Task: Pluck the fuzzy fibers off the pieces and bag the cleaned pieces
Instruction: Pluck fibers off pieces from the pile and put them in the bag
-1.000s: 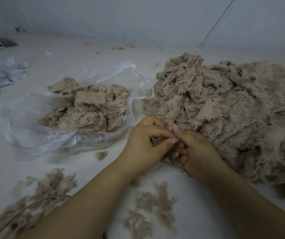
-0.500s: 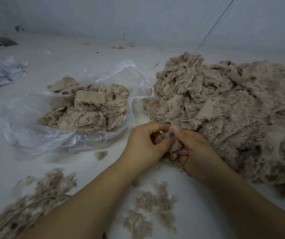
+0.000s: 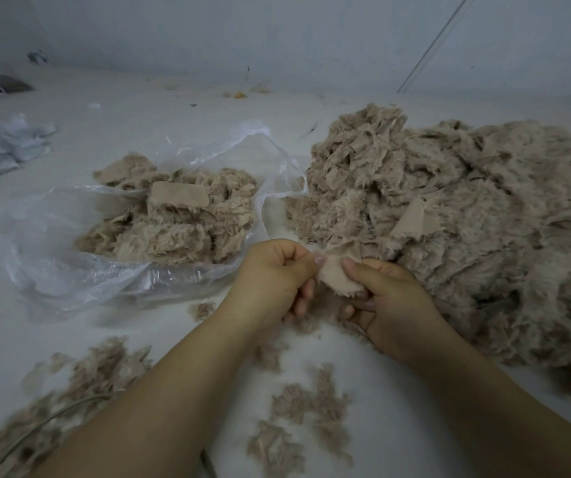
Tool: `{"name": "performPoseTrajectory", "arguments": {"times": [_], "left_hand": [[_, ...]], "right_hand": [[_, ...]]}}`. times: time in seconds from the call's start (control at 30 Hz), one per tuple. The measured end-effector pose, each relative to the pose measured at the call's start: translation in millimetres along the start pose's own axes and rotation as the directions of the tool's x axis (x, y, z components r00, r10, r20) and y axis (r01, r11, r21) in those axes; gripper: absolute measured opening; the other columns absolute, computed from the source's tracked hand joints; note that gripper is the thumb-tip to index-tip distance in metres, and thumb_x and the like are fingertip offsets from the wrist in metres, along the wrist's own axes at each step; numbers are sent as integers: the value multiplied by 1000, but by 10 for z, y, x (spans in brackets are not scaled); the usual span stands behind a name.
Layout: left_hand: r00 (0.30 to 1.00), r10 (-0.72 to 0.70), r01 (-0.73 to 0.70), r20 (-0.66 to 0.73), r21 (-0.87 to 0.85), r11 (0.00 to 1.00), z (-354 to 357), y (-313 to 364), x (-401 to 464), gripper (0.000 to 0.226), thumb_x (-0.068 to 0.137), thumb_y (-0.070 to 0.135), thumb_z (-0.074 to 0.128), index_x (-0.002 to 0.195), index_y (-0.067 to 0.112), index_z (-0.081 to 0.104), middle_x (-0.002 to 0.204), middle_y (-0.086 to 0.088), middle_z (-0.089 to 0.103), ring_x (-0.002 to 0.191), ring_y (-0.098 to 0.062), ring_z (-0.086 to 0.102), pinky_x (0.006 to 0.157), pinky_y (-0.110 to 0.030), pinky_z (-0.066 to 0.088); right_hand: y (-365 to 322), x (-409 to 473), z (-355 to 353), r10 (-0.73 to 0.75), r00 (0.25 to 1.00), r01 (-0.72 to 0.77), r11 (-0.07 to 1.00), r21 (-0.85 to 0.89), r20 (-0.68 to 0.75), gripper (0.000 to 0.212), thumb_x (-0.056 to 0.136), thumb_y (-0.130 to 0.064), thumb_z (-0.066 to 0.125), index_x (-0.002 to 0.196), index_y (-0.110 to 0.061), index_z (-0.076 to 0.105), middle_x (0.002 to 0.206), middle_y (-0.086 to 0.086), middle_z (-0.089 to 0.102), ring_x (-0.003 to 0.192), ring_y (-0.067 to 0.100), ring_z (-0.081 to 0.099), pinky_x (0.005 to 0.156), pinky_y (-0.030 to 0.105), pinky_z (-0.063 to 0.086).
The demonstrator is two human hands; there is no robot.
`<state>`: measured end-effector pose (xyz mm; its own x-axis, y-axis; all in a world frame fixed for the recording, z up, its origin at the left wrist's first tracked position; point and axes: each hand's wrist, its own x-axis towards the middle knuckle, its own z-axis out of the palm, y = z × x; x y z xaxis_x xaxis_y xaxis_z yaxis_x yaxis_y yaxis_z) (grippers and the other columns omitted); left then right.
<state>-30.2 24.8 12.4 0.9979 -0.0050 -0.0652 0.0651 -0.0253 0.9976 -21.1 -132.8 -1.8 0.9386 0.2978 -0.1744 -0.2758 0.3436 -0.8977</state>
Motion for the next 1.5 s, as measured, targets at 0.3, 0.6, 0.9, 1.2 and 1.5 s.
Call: {"name": "performPoseTrajectory", "arguments": {"times": [0.3,0.6,0.9,1.2,1.5], "left_hand": [[965,-108,-39,240,537,843,-252,30,-24,14,85,11,68,72,9,73,44,-9,60,32,-16,48,39,-20,39],[932,-81,-37,354,316,948,-210,104,-78,13,91,9,66,80,1,65,56,-10,60,29,-13,45,33,-15,30],[999,34,-33,-18,63,997,-38,-45,34,36,98,15,55,63,10,55,49,-5,53,30,-17,43,33,-18,27],[997,52,-49,-56,63,997,-13,-58,32,41,92,21,67,65,-6,52,51,-9,45,38,-14,36,38,-16,27],[997,47,-53,-68,-92,994,-62,-10,53,39,96,23,59,67,-2,53,37,1,32,30,-10,22,37,-12,17]], "right_hand": [[-5,9,42,28,996,-19,995,103,-83,57,100,-13,51,46,-19,68,41,-4,47,33,3,42,38,20,41],[39,34,4,-1,997,3,1000,18,-82,39,97,-14,57,62,-11,74,55,5,63,45,12,57,40,21,44],[63,26,-25,-31,999,25,989,-147,-36,22,90,-13,64,74,-2,73,67,15,61,52,14,57,45,21,47],[63,-11,8,-53,997,62,985,-163,62,23,70,-22,73,70,1,69,64,14,67,50,18,58,47,23,49],[22,-3,19,-18,1000,19,997,-81,9,33,77,-39,63,68,-7,66,51,-2,41,41,6,46,48,23,50]]}}
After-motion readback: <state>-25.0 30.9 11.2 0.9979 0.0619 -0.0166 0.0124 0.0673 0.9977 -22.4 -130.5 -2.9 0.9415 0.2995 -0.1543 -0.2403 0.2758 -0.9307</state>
